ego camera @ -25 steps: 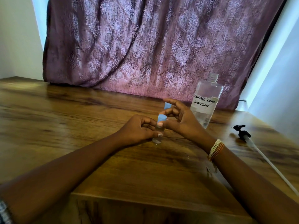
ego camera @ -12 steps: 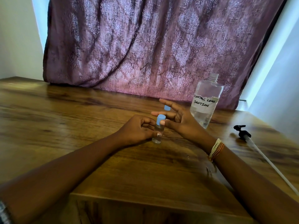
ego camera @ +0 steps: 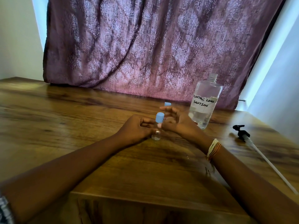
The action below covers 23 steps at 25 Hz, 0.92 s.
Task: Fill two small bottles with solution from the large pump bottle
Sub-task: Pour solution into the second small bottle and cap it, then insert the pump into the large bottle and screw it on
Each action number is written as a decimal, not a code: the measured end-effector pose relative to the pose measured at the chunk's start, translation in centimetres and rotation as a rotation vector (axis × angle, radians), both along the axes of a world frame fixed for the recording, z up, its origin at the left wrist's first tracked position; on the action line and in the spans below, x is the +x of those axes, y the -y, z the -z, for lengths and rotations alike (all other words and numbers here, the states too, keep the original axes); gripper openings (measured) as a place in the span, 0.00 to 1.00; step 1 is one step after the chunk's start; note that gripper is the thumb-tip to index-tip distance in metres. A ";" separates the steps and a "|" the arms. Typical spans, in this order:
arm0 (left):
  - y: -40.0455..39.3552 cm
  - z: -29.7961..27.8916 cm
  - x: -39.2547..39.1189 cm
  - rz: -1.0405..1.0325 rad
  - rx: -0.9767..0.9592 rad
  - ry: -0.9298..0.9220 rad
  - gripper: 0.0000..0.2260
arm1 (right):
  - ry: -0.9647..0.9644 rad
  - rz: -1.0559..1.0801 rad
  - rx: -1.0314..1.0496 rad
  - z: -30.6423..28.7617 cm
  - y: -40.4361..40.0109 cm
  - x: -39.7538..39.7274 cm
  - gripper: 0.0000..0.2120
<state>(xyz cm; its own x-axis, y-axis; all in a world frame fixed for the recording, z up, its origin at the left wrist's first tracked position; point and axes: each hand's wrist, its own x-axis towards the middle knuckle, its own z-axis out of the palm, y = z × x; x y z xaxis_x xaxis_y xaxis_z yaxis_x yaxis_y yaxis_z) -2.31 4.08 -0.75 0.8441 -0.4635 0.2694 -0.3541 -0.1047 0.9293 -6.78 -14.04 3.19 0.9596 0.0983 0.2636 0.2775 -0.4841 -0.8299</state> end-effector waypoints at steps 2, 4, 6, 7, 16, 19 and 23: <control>0.0 0.1 0.5 -0.115 0.053 0.036 0.15 | -0.141 -0.010 -0.135 0.4 0.2 0.3 0.27; 0.2 0.2 1.1 -0.194 0.089 0.052 0.20 | -0.213 -0.002 -0.138 0.9 -0.1 0.4 0.20; 0.8 0.0 1.5 -0.246 0.106 0.064 0.21 | -0.183 0.042 -0.113 1.2 0.0 0.7 0.15; 1.2 -0.1 1.7 -0.268 0.109 0.066 0.21 | -0.161 0.067 -0.105 1.4 0.2 0.9 0.13; 2.6 0.0 1.4 -0.456 0.169 0.298 0.27 | -0.171 0.085 -0.088 1.4 1.9 1.1 0.07; 2.5 0.0 0.2 -0.526 0.129 0.548 0.23 | -0.203 0.151 -0.234 -0.8 4.7 1.0 0.05; 4.3 -1.0 -1.5 -0.406 0.087 0.680 0.14 | -0.222 0.577 -0.487 -2.5 12.2 0.0 0.07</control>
